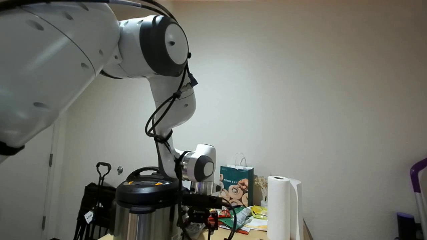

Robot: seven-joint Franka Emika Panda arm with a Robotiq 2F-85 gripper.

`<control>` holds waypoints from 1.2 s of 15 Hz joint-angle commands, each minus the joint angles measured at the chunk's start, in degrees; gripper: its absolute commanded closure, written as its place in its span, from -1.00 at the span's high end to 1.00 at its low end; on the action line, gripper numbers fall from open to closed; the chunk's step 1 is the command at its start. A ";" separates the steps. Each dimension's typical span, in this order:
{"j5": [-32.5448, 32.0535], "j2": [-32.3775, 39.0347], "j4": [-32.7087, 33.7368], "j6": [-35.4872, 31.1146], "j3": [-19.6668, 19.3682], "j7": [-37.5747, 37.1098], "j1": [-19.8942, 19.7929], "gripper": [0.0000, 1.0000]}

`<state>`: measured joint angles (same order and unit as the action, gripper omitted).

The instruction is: Move the rice cooker cable to the left

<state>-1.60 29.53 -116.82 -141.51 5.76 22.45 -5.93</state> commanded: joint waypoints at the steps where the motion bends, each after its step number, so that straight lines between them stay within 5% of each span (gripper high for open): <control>1: -1.03 -0.90 -0.47 -0.92 -1.24 -1.02 0.84 1.00; 4: -5.65 -3.72 -3.61 0.37 -5.83 -5.76 2.45 1.00; 7: -3.76 -1.84 -3.82 1.36 -6.38 -7.99 1.50 1.00; 15: 15.88 -12.32 -13.45 -16.28 4.37 0.94 -7.08 1.00; 18: 22.26 -17.71 -16.46 -21.96 7.84 2.19 -7.10 1.00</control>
<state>14.88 18.84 -127.56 -158.66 10.27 21.60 -11.92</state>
